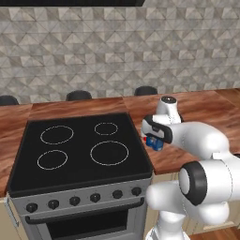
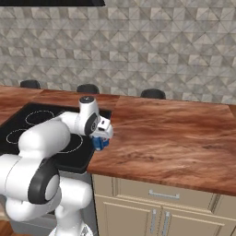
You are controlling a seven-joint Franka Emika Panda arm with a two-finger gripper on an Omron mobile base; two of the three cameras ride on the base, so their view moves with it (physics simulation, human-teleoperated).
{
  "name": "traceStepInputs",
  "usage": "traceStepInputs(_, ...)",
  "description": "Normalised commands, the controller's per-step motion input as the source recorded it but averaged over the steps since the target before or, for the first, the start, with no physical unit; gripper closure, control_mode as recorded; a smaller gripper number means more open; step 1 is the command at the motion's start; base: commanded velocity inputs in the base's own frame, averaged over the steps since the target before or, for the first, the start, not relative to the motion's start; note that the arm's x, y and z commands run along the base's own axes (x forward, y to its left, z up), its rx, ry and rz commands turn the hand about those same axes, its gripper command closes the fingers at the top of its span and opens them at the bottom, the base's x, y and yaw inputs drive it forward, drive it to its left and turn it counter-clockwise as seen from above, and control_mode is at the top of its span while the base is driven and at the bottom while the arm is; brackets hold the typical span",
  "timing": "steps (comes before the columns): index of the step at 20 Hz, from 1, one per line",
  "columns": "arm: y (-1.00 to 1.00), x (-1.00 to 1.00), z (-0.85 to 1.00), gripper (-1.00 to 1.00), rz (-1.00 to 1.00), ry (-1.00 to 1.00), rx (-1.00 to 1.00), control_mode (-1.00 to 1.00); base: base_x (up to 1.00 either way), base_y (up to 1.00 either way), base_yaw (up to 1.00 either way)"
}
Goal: Four empty soda cans are scattered around the kitchen. Gather all the cans and cluster them next to the stove for recycling.
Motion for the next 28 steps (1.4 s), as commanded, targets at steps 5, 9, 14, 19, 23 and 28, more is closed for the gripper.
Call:
traceStepInputs(5,0.0,0.07,-0.1,1.0,0.0,0.0,0.03,-1.0,0.0,0.0,0.0)
traceStepInputs(9,0.0,0.11,-0.12,1.0,0.0,0.0,0.02,-1.0,0.0,0.0,0.0)
traceStepInputs(14,0.0,0.11,-0.12,1.0,0.0,0.0,0.0,-1.0,0.0,0.0,0.0)
traceStepInputs(19,0.0,0.1,-0.12,1.0,0.0,0.0,0.0,-1.0,0.0,0.0,0.0)
traceStepInputs(23,0.0,0.09,-0.14,1.0,0.0,0.0,0.0,-1.0,0.0,0.0,0.0)
traceStepInputs(28,0.02,0.0,-0.15,1.0,0.0,0.01,0.0,-1.0,0.0,0.0,0.0)
